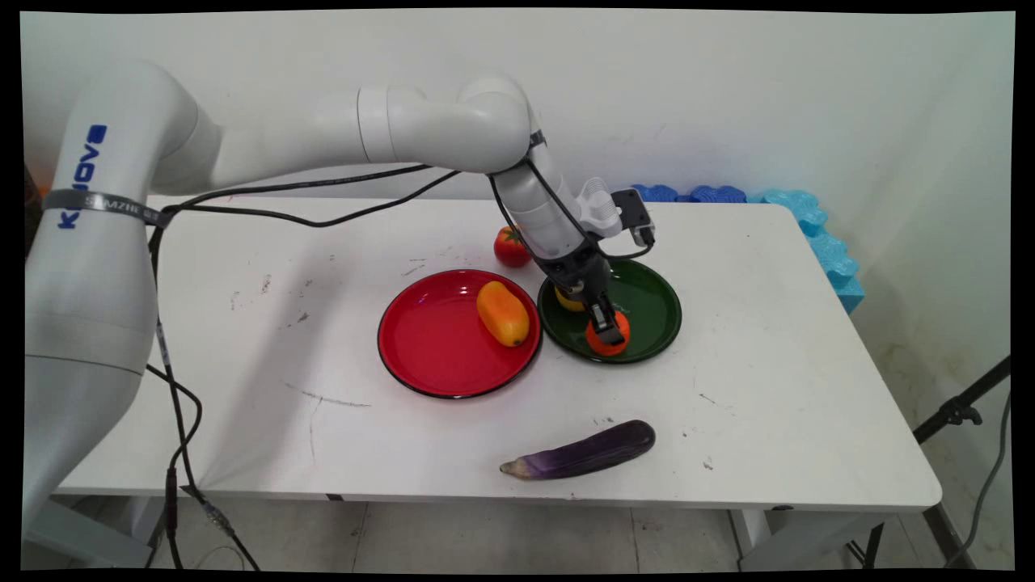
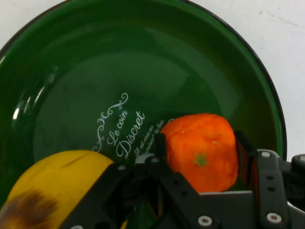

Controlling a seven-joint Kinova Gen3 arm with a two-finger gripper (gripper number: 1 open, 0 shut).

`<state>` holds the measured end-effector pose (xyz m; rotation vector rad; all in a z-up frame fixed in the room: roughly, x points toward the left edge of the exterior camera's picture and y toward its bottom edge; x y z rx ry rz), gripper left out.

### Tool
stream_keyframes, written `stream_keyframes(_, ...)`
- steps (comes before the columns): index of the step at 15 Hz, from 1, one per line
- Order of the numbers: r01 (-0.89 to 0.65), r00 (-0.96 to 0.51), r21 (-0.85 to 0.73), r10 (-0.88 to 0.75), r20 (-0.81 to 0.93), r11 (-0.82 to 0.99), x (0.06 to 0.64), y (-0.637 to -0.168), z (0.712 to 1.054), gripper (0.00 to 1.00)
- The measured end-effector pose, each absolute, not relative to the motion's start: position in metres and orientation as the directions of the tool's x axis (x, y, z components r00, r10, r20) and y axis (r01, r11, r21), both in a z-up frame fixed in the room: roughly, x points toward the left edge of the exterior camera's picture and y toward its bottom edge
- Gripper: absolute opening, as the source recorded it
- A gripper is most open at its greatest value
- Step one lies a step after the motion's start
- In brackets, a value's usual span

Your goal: Place the picked object on the table

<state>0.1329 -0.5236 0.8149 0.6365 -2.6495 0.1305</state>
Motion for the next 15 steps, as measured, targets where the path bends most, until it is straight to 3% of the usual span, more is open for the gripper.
stream_keyframes(4, -0.467, -0.803, 0.001, -0.425, 0.417, 0.884, 0.135, -0.523, 0.827, 0.00)
stream_keyframes(15, -0.487, -0.768, 0.010, -0.434, 0.471, 0.873, 0.149, -0.474, 0.942, 0.00)
